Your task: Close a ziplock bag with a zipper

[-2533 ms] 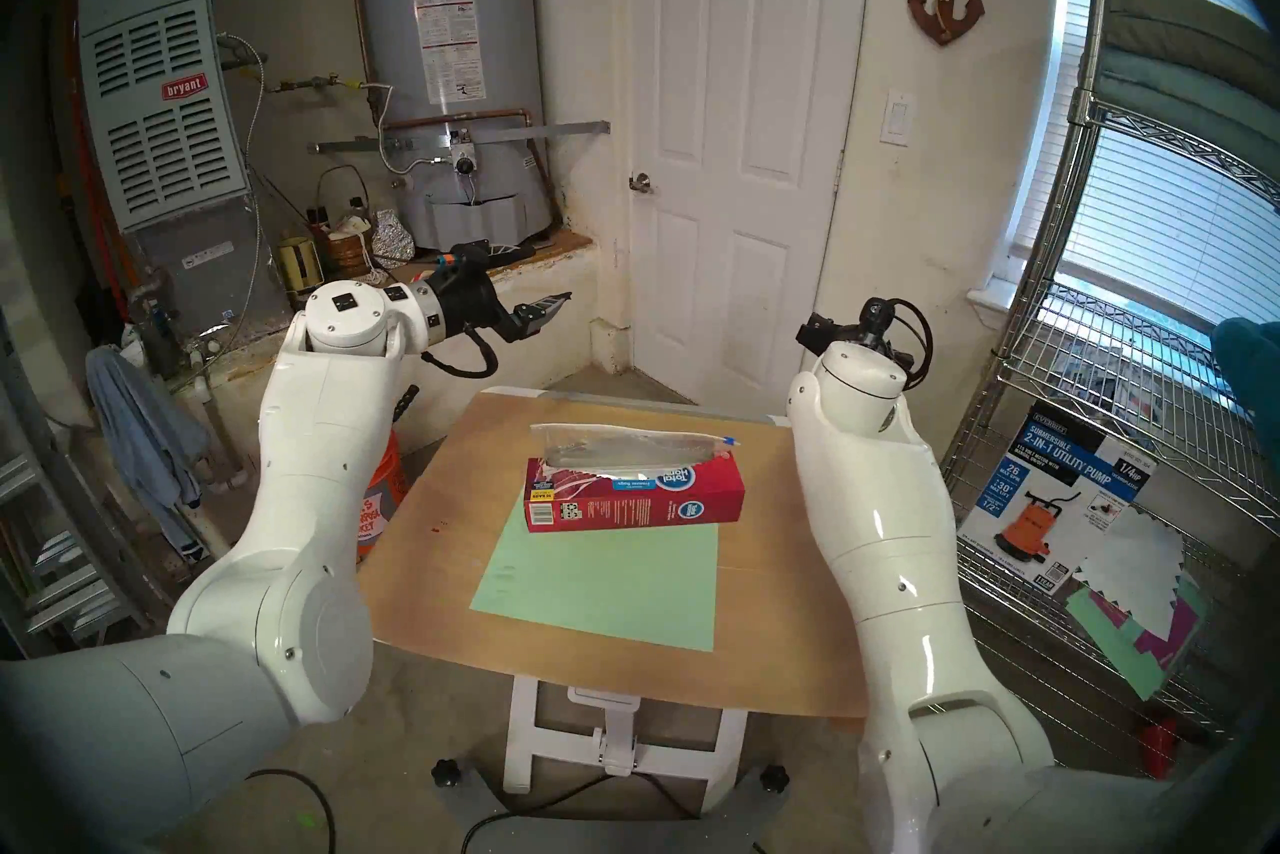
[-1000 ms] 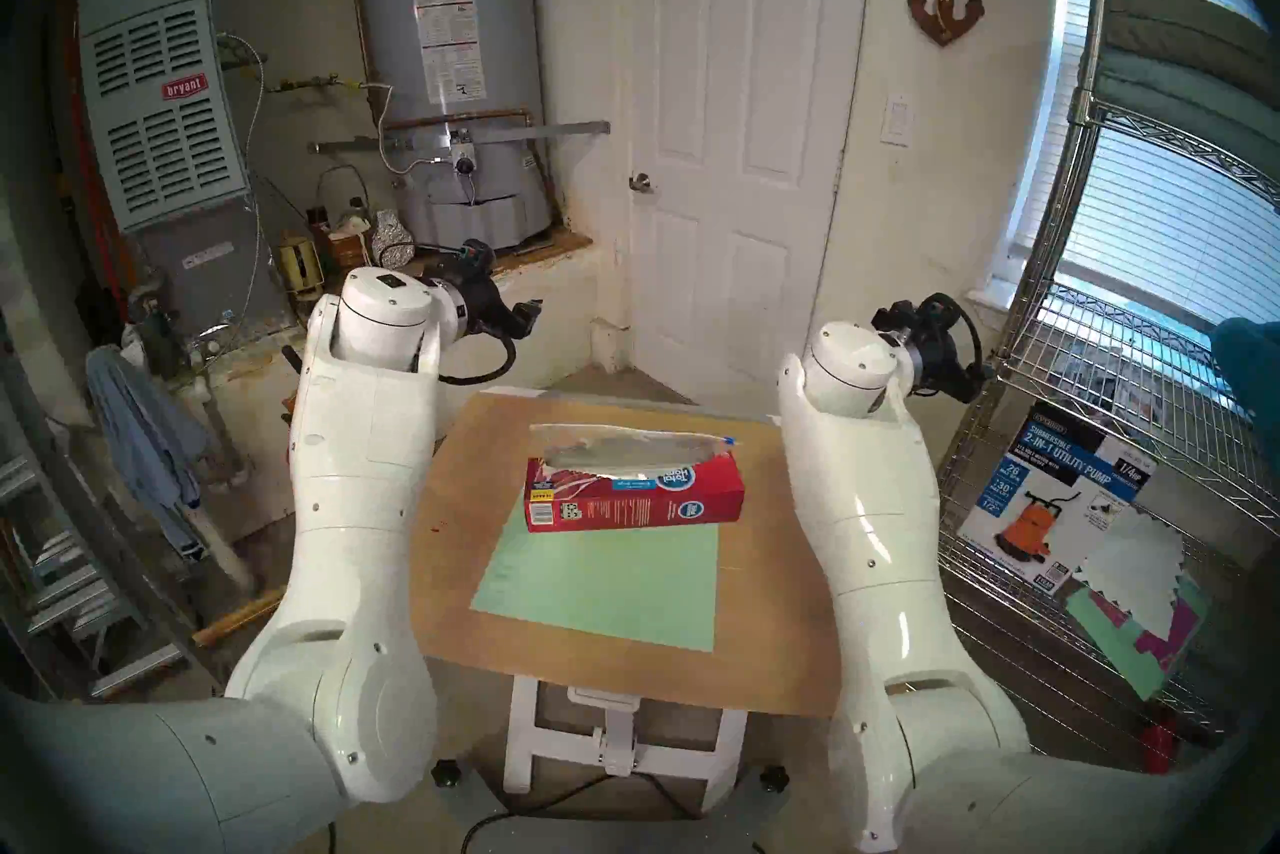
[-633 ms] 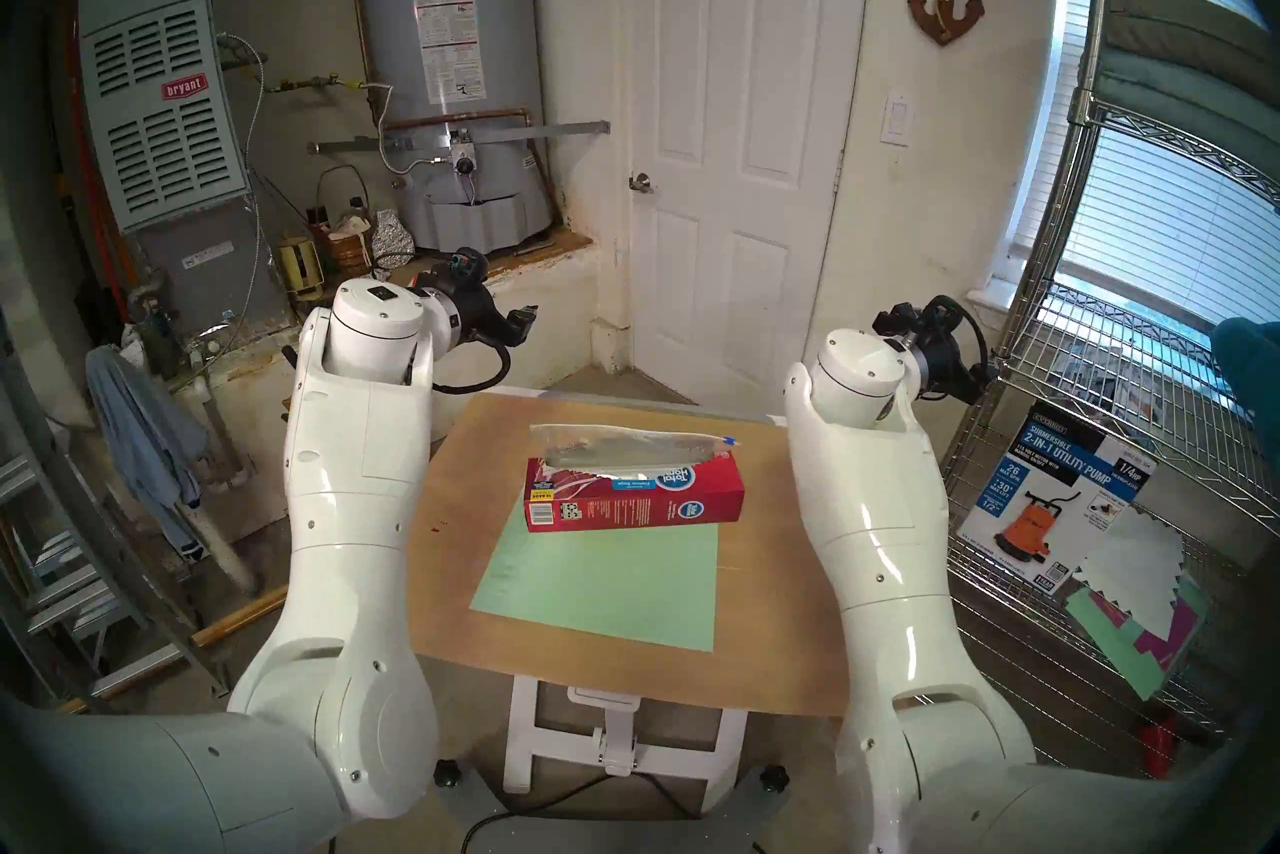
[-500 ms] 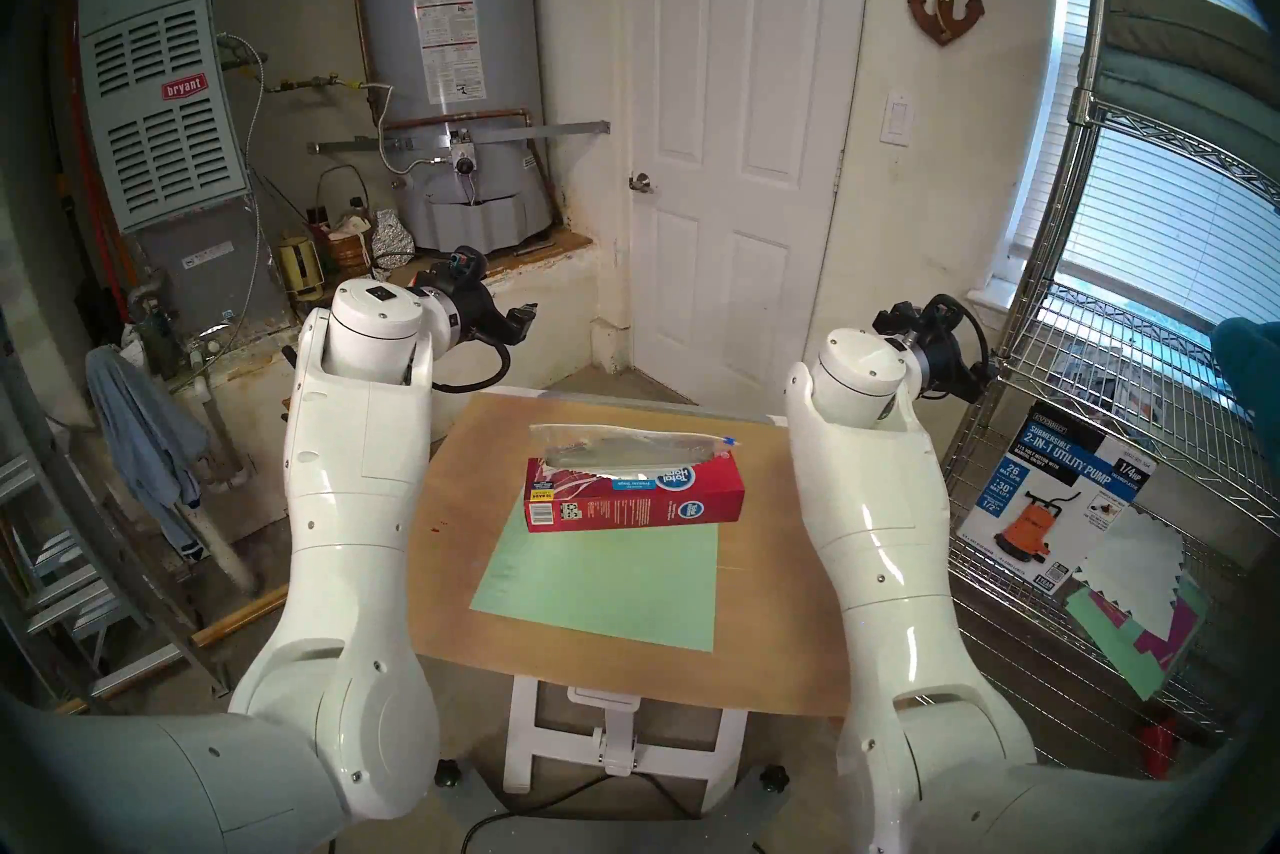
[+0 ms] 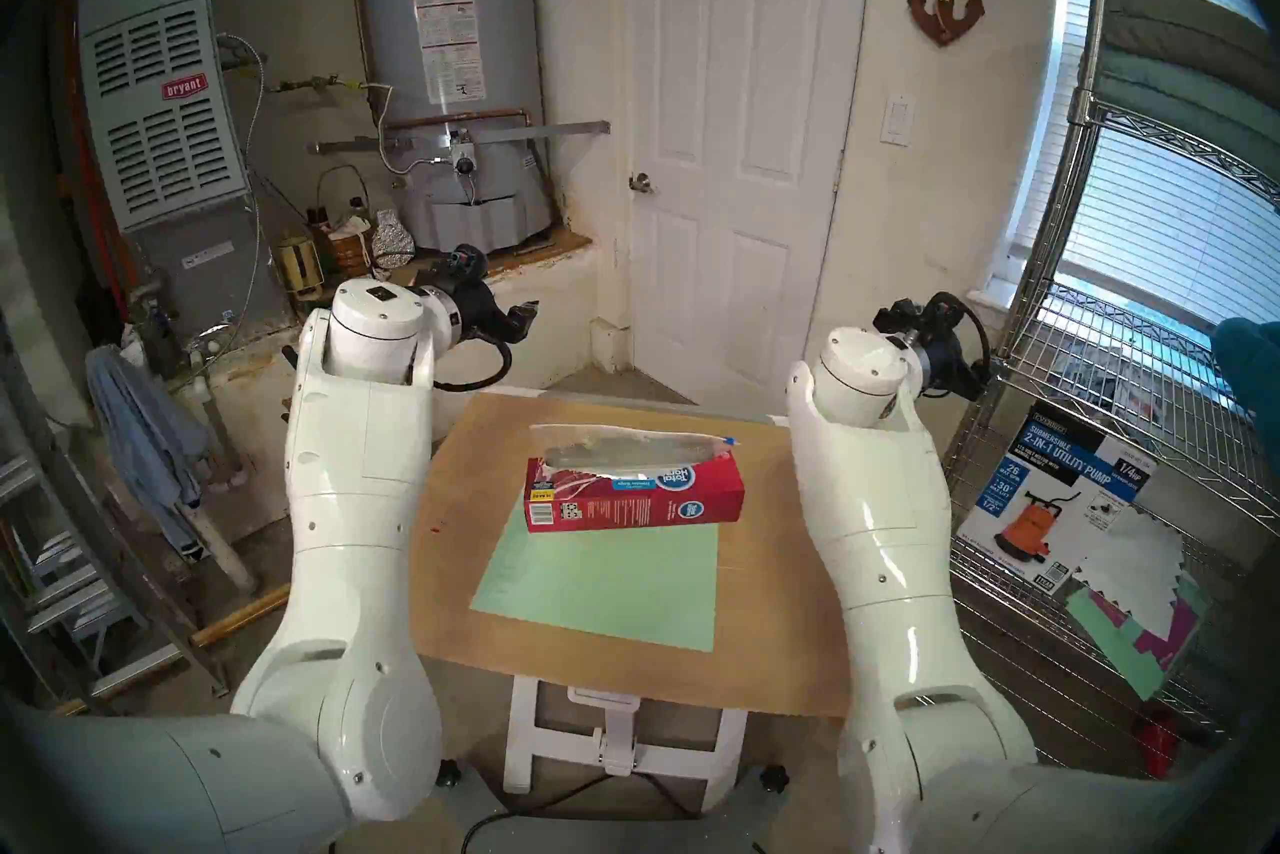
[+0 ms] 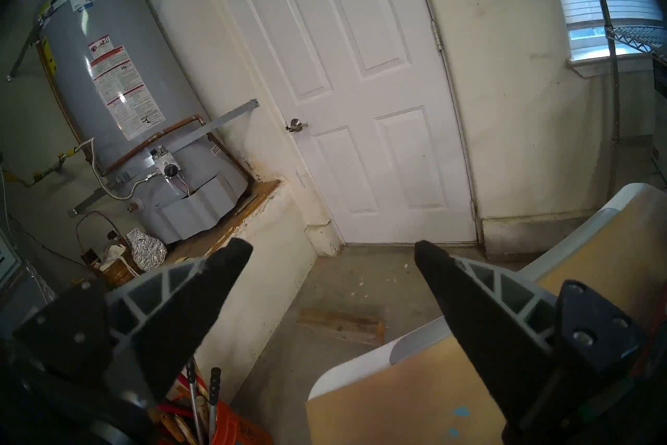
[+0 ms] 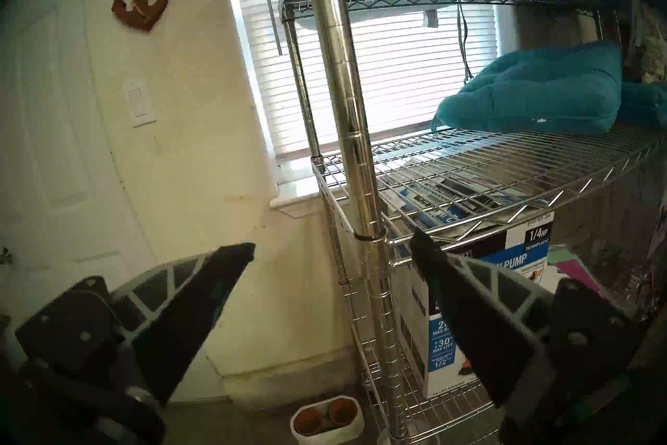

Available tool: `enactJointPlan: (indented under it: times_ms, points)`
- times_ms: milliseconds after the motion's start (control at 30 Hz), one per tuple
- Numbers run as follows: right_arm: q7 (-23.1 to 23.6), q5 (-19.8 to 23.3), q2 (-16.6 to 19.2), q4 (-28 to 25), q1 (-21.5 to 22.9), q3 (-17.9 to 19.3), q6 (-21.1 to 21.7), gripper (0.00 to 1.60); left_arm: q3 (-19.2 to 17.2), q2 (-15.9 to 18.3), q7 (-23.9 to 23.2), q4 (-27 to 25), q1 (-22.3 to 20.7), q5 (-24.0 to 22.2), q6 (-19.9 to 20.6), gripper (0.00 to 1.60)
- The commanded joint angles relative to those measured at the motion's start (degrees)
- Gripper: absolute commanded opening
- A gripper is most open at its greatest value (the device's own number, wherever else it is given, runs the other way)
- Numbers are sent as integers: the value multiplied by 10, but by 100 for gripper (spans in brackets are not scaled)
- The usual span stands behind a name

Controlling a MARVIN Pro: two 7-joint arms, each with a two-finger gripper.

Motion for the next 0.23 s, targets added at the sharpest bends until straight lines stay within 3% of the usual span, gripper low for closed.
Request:
enactJointPlan:
  times_ms: [0,200]
  points:
    - [-2,-1,-2,-13,8,-1,-2,160,2,1,-2,-14,-11,-2,-3,160]
    - [-2,-1,-2,-13,8,-1,-2,160,2,1,-2,-14,-11,-2,-3,160]
